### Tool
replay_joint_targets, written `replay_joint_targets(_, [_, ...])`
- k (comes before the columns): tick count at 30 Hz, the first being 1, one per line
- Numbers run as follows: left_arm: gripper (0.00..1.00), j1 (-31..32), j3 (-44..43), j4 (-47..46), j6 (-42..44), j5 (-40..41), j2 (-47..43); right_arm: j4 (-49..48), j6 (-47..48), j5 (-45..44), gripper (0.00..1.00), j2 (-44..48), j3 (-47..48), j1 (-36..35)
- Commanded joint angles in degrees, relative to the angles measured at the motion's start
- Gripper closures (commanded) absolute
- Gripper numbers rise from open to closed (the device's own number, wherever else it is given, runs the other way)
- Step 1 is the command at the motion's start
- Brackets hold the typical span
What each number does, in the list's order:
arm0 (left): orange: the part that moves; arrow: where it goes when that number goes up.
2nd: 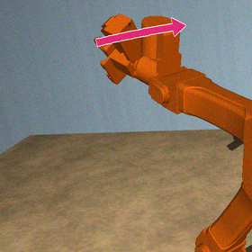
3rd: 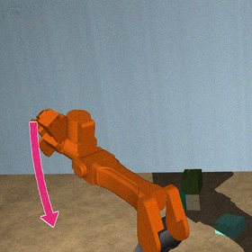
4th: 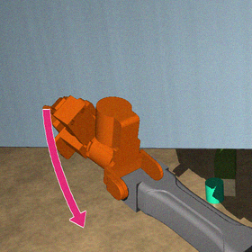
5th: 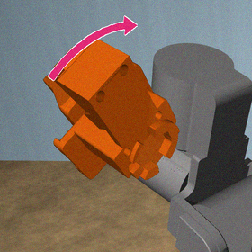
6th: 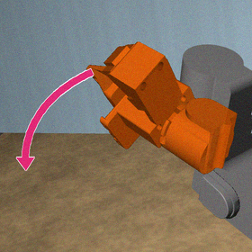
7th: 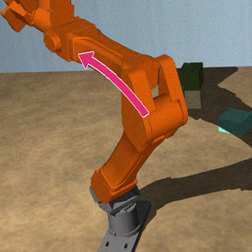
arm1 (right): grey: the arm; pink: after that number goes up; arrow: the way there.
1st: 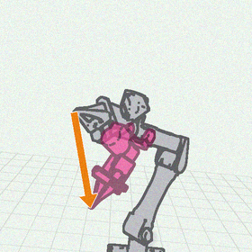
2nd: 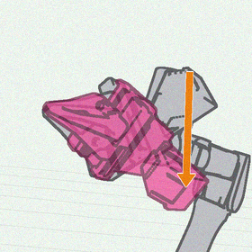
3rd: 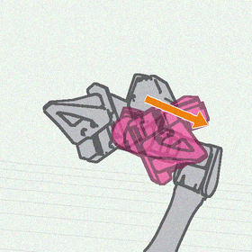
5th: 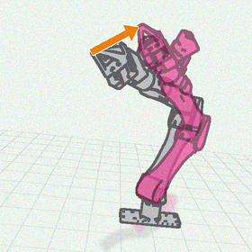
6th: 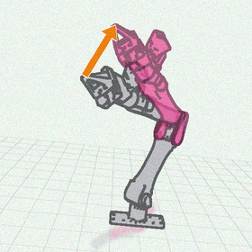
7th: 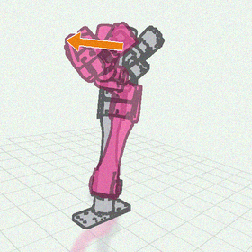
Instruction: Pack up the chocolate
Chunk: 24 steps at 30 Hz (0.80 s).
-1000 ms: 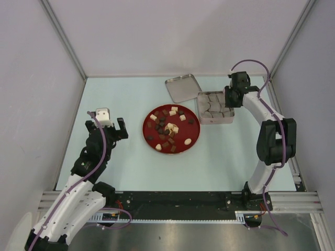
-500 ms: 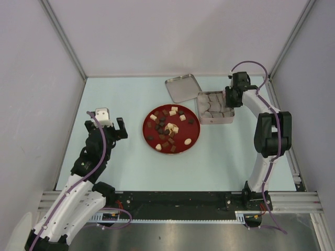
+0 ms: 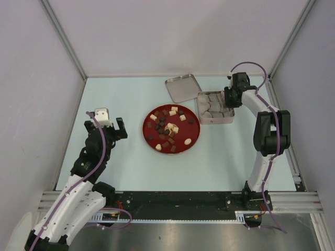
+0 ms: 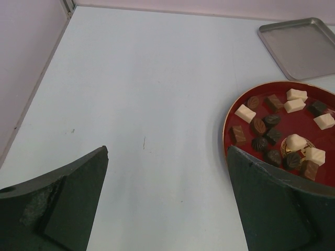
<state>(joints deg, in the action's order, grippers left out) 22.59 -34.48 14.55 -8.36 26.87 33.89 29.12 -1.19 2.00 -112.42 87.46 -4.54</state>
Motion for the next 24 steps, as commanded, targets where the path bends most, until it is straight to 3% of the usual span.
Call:
replay_joint_targets(1, [0.0,-0.62,0.2,-0.57,1.42,0.9,-0.93,-2.76,1.02,0.2,0.69,-0.08,0.96,0.05])
replay_joint_targets(10, [0.0,-0.7,0.11,-0.48,1.33,0.81,-1.54,-2.67,1.1,0.46,0.59,0.53,0.96,-0.03])
replay_joint_targets(20, [0.0,-0.79,0.2,-0.4,0.98,0.2,-1.63,-0.04,1.1,-0.33,0.59,7.46,-0.35,-2.67])
replay_joint_targets(24, [0.0,-0.79,0.2,-0.48,0.8,-0.59,-1.46,1.02,0.66,-1.56,0.59,10.9,-2.64,-6.96])
